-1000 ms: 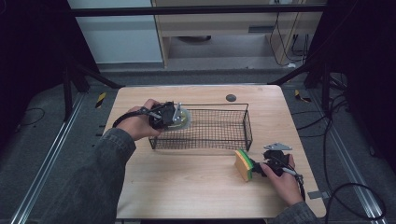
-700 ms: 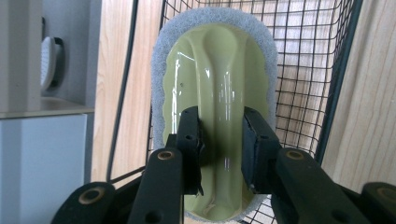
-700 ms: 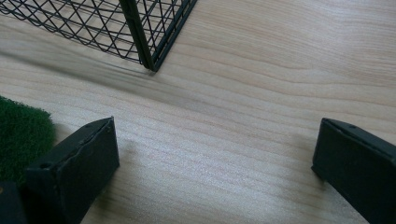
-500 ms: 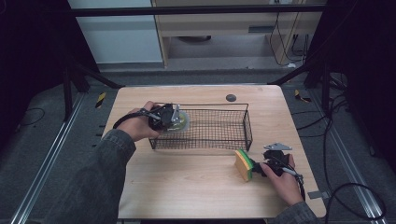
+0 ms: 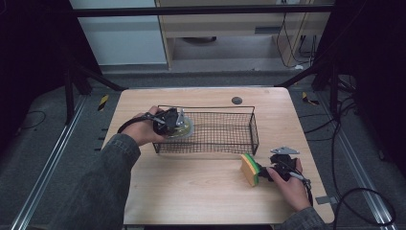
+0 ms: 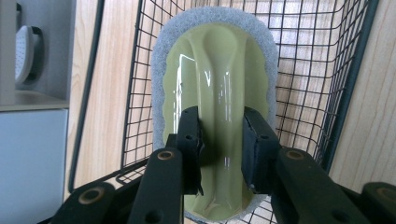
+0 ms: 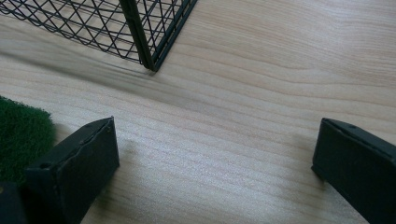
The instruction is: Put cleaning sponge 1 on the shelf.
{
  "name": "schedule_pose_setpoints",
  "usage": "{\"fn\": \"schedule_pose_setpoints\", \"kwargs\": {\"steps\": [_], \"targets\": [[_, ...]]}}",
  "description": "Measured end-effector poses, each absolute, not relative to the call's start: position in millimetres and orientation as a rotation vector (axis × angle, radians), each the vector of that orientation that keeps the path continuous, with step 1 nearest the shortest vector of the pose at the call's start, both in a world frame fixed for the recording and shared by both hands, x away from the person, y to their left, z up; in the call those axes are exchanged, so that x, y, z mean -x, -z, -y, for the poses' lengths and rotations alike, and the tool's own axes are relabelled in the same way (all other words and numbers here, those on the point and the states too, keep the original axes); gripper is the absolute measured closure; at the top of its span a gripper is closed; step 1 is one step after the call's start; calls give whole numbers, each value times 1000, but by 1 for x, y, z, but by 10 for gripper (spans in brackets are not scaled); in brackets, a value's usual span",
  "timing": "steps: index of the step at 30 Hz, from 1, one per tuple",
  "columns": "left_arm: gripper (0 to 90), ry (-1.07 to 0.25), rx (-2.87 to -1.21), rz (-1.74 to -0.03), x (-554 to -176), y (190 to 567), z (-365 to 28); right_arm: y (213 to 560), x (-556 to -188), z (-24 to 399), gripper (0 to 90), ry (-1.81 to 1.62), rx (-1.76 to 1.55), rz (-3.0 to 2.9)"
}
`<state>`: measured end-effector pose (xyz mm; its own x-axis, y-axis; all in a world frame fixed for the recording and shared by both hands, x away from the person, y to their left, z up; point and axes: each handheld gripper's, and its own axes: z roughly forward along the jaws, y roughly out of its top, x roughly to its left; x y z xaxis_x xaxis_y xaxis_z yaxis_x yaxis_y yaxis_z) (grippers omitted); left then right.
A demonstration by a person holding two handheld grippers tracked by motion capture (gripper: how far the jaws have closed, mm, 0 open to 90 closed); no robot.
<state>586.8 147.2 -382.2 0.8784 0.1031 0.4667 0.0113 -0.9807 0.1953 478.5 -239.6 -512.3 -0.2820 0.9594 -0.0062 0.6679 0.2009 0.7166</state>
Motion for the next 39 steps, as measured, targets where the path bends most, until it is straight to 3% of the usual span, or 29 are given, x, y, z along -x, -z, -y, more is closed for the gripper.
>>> {"fn": "schedule_pose_setpoints", "kwargs": {"steps": [39], "targets": [[707,-582,-2914,-164,-606,417,-143,512,-479,240,6,-852,-1510,-2028]]}}
